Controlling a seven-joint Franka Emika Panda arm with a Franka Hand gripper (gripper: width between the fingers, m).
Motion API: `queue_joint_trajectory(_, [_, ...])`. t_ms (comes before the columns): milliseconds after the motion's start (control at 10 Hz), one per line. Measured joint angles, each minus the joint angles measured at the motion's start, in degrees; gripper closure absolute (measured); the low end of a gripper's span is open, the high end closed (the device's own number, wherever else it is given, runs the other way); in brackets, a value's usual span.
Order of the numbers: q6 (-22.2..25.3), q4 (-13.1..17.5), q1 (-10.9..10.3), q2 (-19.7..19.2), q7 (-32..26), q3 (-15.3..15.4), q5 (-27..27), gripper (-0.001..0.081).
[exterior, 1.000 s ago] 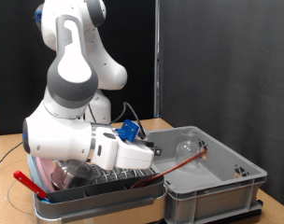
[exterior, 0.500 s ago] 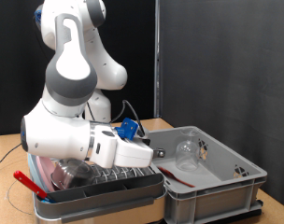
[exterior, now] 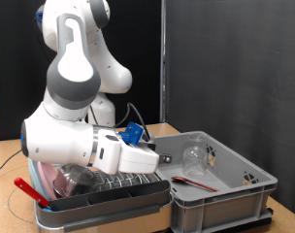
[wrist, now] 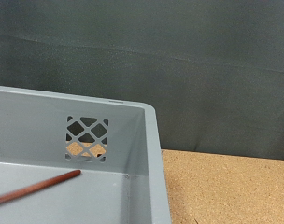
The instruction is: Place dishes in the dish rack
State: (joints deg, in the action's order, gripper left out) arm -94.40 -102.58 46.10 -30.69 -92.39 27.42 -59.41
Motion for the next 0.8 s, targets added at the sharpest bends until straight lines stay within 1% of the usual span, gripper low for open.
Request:
queue_joint_trajectory(400, [0.1,-0.1,0.0,-0.1,0.0,0.0,0.0,0.0003])
queue_joint_trajectory(500, [1.2,0.1,0.0,-0.2,-1.7,0.2,0.2,0.0003])
queue_joint_trajectory(600, [4.3,1.0,-0.1,-0.1,-4.7,0.9,1.2,0.0003])
queue_joint_trajectory(800, [11.4,4.3,-0.7,0.0,-9.9,3.1,7.2,0.0003])
